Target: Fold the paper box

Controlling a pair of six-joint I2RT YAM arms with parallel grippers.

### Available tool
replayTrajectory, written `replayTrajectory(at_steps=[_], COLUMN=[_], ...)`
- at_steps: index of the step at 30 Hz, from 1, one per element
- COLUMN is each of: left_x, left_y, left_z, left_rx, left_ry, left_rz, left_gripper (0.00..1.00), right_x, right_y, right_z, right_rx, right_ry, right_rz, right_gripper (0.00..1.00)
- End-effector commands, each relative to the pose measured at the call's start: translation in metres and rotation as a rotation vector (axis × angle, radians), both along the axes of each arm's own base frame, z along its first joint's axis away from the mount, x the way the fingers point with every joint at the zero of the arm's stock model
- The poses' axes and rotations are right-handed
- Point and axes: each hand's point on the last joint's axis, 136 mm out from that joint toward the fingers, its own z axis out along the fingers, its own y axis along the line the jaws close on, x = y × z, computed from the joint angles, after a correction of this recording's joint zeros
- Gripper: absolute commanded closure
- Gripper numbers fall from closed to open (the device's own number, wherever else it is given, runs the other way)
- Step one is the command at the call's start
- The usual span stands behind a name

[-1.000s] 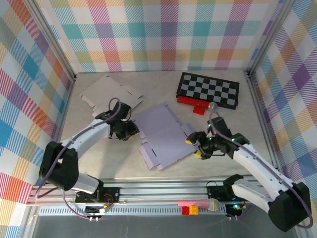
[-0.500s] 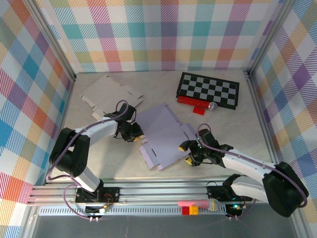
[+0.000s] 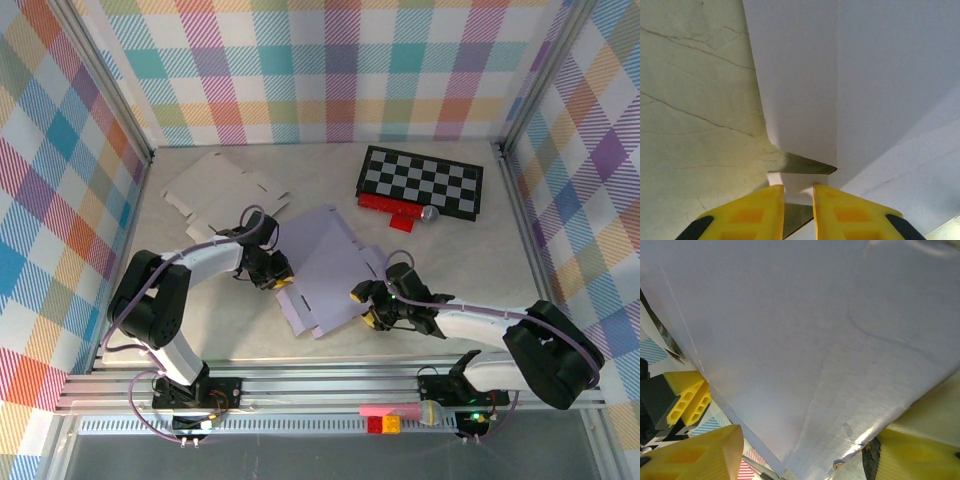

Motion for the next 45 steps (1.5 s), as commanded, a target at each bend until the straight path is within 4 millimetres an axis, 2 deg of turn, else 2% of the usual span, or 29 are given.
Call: replayTrajectory(at_steps=[1,5,10,13,17,23,26,27,30,32,36,40,42,45], left_x=[-0.006,-0.008,-0.010,-0.010,-0.009,-0.005,-0.001,0.001,0.010,0.015,0.026,0.030,0.031,0.031], left_y=[-0.006,-0.008,-0.010,-0.012,-0.013,-0.014,-0.014,-0.014,-0.012,-0.008,0.008,0.033,0.039,0.043], left_z=[-0.002,-0.005,-0.007,-0.008,-0.007,-0.001,0.006,0.012,0.038,0.064,0.129,0.190,0.213,0.238], left_rx=[-0.014,-0.015,-0.014,-0.012,-0.009,-0.004,0.000,0.000,0.022,0.050,0.105,0.168,0.167,0.141], left_ry=[0.018,0.027,0.034,0.040,0.039,0.023,0.003,-0.011,-0.084,-0.151,-0.317,-0.473,-0.530,-0.569], left_rz=[-0.028,-0.036,-0.045,-0.052,-0.060,-0.065,-0.059,-0.060,-0.057,-0.057,-0.016,0.044,0.060,0.082], left_gripper=[0.79,0.81,0.81,0.81,0.82,0.81,0.81,0.79,0.66,0.58,0.44,0.39,0.38,0.38], right_x=[0.007,0.019,0.041,0.047,0.050,0.047,0.045,0.046,0.052,0.061,0.080,0.081,0.076,0.072], right_y=[0.001,-0.001,0.013,0.022,0.020,0.012,0.010,0.010,0.009,0.010,0.003,-0.011,-0.016,-0.018], right_z=[0.003,0.010,0.036,0.044,0.050,0.060,0.064,0.069,0.093,0.120,0.183,0.247,0.268,0.289], right_rx=[0.029,0.051,0.113,0.136,0.127,0.083,0.048,0.041,-0.007,-0.032,-0.053,-0.106,-0.118,-0.149], right_ry=[-0.054,-0.151,-0.266,-0.276,-0.284,-0.267,-0.243,-0.247,-0.266,-0.303,-0.314,-0.255,-0.187,-0.067], right_rz=[-0.033,-0.077,-0.078,-0.074,-0.094,-0.106,-0.100,-0.098,-0.080,-0.061,-0.102,-0.178,-0.215,-0.261], right_gripper=[0.37,0.39,0.47,0.52,0.58,0.76,0.94,1.00,1.00,1.00,1.00,1.00,1.00,1.00])
